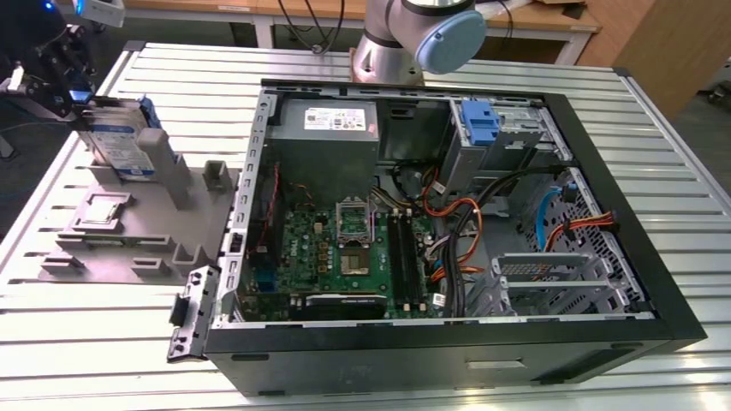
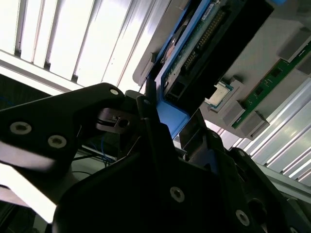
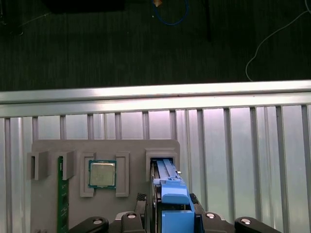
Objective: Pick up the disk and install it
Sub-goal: 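Pick up the disk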
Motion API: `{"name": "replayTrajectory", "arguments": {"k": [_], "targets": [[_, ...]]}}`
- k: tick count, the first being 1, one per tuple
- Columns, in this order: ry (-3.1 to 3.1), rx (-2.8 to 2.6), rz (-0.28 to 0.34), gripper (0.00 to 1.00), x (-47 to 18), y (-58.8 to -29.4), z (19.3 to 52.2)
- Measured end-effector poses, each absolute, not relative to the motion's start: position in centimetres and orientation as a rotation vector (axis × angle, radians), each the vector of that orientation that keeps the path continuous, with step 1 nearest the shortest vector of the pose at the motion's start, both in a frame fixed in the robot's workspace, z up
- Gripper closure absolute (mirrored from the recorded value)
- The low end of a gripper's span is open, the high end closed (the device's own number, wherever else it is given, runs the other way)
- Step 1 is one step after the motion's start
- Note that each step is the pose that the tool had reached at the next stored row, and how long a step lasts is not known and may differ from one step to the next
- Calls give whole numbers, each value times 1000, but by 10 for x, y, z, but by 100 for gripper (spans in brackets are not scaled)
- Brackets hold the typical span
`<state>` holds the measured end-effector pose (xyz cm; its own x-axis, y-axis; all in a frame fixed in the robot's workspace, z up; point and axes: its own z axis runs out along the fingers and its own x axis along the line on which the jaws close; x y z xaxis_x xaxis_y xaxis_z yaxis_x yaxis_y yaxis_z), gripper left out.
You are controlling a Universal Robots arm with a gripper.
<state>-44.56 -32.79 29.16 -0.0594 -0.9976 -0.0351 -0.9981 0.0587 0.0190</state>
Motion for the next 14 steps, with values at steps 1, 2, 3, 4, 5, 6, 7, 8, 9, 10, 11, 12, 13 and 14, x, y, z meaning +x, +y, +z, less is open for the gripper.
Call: {"name": "replayTrajectory", "arguments": {"k": [1,2,3,4,5,6,7,8,9,10,11,12,13,14], "targets": [[2277,-2146,59,55,-446,-328,292],[2276,-2146,59,55,-446,-328,292],[2277,-2146,59,57,-446,-328,292],[2277,-2146,59,63,-446,-328,292],[2277,-2146,59,63,-446,-328,292],[2277,-2146,59,64,-446,-328,292],[2277,-2146,59,64,-446,-328,292],[2276,-2146,59,64,-446,-328,292],[2277,-2146,59,64,-446,-328,292],[2276,-2146,59,64,-446,-328,292],[2276,-2146,59,64,-446,-328,292],[2276,-2146,59,64,-446,-328,292],[2277,-2146,59,64,-446,-328,292],[2277,-2147,58,64,-446,-328,293]]}}
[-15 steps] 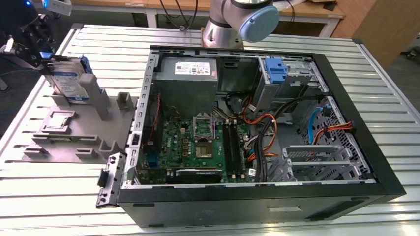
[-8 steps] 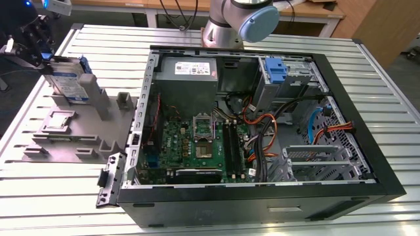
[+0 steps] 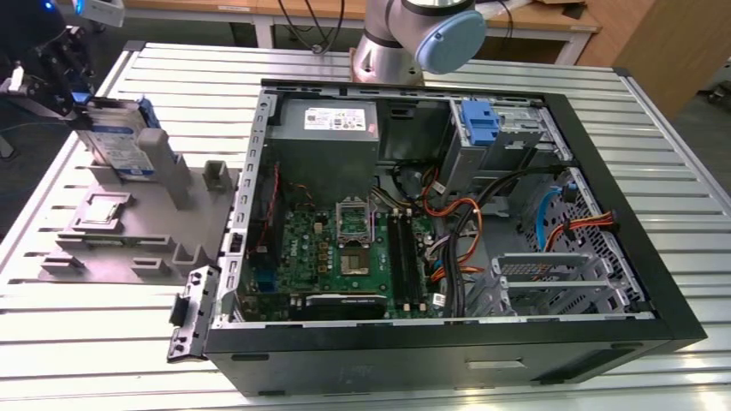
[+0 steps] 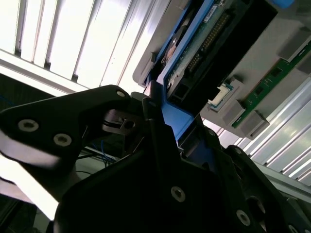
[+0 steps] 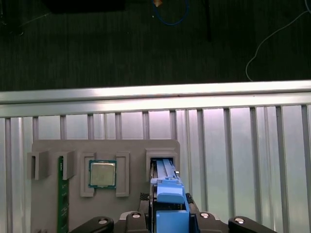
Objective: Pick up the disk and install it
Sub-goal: 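Pick up the disk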
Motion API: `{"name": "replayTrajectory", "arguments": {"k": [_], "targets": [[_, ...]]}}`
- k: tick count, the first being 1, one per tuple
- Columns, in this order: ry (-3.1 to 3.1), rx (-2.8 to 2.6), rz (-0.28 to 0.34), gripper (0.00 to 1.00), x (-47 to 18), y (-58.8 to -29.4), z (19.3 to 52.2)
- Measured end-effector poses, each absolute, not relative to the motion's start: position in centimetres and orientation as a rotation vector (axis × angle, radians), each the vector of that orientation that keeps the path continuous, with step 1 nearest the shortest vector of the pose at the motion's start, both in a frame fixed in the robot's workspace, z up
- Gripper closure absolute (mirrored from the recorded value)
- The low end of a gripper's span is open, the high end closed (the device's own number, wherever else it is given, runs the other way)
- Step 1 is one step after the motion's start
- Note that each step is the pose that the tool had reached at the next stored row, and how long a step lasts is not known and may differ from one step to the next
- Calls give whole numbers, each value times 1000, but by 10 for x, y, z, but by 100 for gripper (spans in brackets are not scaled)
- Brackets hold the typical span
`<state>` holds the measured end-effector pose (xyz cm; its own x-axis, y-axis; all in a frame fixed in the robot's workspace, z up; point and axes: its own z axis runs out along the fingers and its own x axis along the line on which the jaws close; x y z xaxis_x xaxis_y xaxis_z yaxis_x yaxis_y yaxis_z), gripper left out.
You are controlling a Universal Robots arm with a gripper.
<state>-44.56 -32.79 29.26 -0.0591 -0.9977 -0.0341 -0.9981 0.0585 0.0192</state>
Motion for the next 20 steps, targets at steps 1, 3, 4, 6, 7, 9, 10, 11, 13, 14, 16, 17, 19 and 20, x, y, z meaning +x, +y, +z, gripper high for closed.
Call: {"name": "replayTrajectory", "arguments": {"k": [1,3,4,6,7,9,10,11,13,14,16,17,19,20], "targets": [[2277,-2147,57,64,-446,-328,294],[2279,-2148,54,64,-446,-328,296],[2280,-2149,52,64,-446,-328,297],[2282,-2151,47,64,-446,-328,299],[2283,-2152,44,64,-446,-328,300],[2285,-2154,40,64,-446,-328,302],[2286,-2155,37,64,-446,-328,303],[2287,-2156,36,64,-446,-328,304],[2288,-2157,35,64,-446,-328,305],[2288,-2156,34,64,-446,-328,305],[2288,-2156,34,64,-446,-328,306],[2288,-2156,34,64,-446,-328,306],[2288,-2157,35,64,-446,-328,308],[2288,-2157,34,64,-446,-328,308]]}}
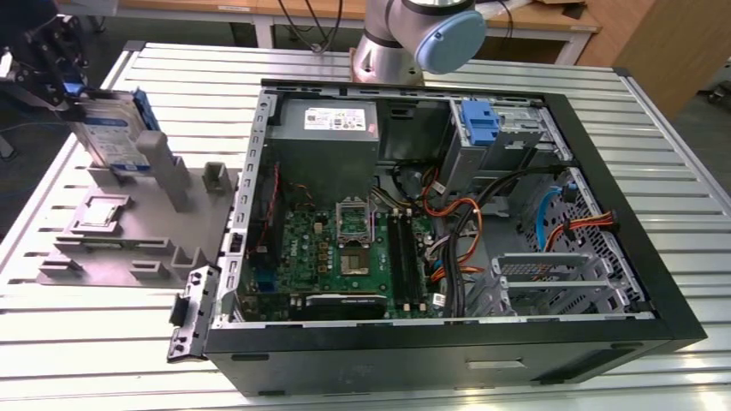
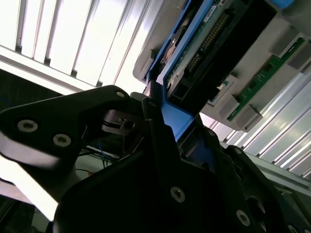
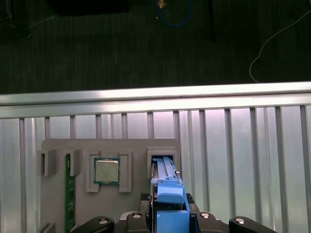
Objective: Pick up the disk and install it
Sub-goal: 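Pick up the disk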
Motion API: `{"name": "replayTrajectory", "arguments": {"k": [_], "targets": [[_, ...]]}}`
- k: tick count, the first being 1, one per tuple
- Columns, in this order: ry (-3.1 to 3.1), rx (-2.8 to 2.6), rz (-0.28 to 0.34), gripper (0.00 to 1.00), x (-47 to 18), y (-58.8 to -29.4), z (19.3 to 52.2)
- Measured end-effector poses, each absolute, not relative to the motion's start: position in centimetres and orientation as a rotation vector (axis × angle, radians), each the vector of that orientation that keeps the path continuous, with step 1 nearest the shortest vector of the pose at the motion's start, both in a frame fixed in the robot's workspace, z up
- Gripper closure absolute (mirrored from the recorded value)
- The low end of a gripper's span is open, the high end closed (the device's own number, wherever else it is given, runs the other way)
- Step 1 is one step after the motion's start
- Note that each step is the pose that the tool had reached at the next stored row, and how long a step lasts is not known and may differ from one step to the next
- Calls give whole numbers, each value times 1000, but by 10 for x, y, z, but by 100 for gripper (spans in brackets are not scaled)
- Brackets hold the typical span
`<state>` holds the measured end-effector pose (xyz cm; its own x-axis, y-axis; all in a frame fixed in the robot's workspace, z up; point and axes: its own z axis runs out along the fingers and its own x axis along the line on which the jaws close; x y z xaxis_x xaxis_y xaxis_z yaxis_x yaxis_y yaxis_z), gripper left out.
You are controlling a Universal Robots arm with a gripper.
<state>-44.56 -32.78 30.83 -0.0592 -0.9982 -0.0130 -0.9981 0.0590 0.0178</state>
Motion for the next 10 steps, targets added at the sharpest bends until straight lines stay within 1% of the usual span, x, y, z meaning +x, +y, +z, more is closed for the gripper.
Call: {"name": "replayTrajectory", "arguments": {"k": [10], "targets": [[-2284,2153,-34,64,-446,-328,319]]}}
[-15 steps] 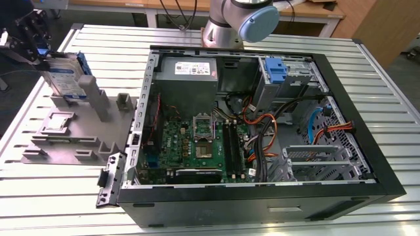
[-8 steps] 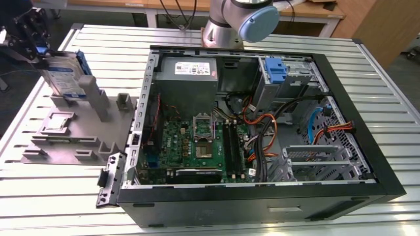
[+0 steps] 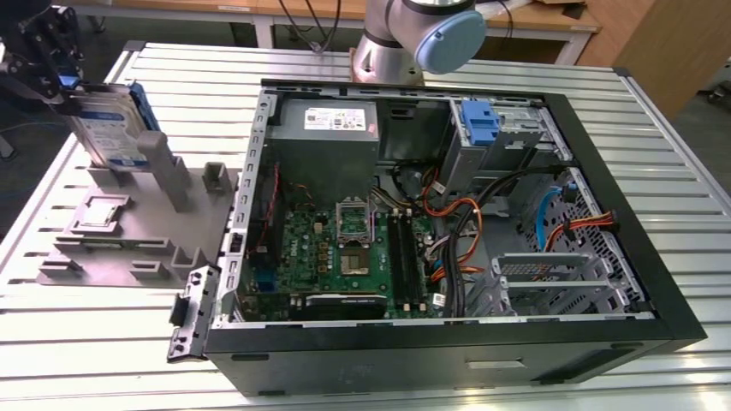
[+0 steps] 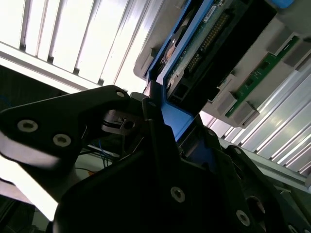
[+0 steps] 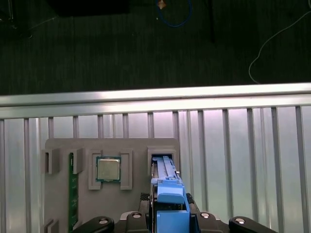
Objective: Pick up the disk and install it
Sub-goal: 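Pick up the disk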
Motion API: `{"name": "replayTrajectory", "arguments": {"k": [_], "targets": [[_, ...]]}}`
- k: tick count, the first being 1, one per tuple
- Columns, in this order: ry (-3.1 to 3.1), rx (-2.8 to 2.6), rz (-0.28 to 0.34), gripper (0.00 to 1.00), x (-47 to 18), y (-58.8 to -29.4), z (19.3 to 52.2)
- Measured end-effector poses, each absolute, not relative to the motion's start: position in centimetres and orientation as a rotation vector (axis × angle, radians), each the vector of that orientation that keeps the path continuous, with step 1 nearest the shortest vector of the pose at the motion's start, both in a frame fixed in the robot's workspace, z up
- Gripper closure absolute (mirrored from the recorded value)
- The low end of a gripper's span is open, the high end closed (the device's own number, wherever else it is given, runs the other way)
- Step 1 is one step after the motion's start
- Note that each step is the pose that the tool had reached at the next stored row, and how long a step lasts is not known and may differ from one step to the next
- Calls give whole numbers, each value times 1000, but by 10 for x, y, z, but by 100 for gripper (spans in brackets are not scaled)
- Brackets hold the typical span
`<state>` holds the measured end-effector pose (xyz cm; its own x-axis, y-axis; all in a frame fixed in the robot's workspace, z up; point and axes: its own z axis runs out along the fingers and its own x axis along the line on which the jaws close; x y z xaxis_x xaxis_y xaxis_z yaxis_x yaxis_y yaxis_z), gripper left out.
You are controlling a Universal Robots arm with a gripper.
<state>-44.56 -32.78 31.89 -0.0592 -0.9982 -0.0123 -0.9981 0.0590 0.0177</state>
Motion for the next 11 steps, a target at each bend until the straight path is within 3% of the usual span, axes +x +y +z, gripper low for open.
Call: {"name": "replayTrajectory", "arguments": {"k": [11], "targets": [[-2284,2153,-33,64,-446,-328,329]]}}
